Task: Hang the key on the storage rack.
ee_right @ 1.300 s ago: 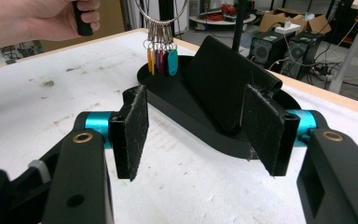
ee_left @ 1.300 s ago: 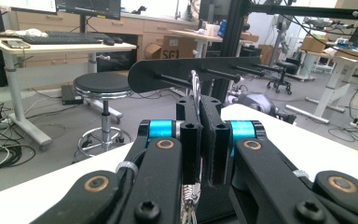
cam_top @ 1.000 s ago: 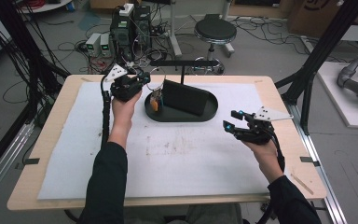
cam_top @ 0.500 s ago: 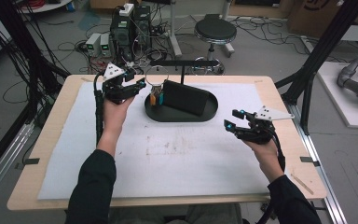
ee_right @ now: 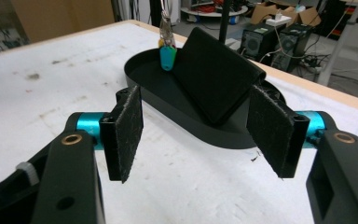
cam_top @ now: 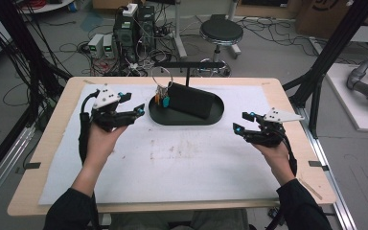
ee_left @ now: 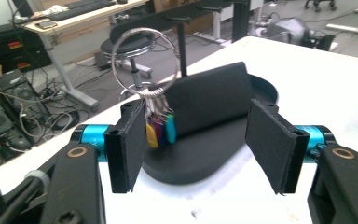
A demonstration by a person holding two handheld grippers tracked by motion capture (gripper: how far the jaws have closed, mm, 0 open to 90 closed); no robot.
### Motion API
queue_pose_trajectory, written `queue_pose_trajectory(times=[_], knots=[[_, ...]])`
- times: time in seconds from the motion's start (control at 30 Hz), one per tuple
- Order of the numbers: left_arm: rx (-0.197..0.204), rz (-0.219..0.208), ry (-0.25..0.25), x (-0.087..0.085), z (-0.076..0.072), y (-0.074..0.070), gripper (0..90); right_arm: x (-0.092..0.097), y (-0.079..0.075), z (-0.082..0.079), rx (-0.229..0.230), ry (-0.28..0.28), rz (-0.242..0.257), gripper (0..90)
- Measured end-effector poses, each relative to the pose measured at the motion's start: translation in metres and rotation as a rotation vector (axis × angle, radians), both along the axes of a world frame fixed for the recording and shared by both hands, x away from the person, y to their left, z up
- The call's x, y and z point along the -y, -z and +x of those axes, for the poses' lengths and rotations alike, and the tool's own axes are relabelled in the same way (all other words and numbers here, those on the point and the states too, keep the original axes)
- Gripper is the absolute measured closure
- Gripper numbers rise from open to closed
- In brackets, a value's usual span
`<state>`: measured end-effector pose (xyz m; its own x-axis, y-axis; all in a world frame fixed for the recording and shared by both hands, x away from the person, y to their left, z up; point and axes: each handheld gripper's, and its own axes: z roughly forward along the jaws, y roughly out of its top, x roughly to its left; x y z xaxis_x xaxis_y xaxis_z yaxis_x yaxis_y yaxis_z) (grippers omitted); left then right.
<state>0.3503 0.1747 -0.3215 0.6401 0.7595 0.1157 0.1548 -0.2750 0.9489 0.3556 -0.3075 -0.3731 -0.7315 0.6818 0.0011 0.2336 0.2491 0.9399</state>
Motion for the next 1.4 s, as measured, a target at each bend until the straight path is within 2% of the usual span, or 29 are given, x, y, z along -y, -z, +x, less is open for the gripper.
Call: queue_pose_trajectory(times=[0.17, 0.37, 0.5, 0.67, 0.83, 1.17, 1.4], knots=[[-0.016, -0.006, 0.029, -0.011, -0.020, 0.018, 38.1, 0.004, -0.001, -0.002, 0.031, 0.030, -0.020, 36.8], [-0.047, -0.010, 0.014, -0.028, -0.033, 0.038, 32.6, 0.012, -0.001, -0.004, 0.005, 0.063, -0.033, 36.6], [-0.038, -0.027, -0.007, -0.039, -0.038, 0.054, 30.4, 0.017, -0.001, -0.006, 0.015, 0.084, -0.051, 35.5], [-0.045, -0.042, -0.034, -0.049, -0.040, 0.064, 28.5, 0.018, 0.001, -0.005, -0.001, 0.101, -0.061, 33.3], [-0.062, -0.046, -0.038, -0.056, -0.039, 0.073, 27.4, 0.016, 0.003, -0.004, -0.012, 0.106, -0.073, 32.6], [-0.076, -0.048, -0.032, -0.054, -0.035, 0.078, 26.4, 0.028, 0.010, -0.003, -0.041, 0.132, -0.040, 32.0], [-0.091, -0.043, -0.040, -0.054, -0.032, 0.083, 26.3, 0.034, 0.017, 0.000, -0.067, 0.148, -0.036, 30.9]])
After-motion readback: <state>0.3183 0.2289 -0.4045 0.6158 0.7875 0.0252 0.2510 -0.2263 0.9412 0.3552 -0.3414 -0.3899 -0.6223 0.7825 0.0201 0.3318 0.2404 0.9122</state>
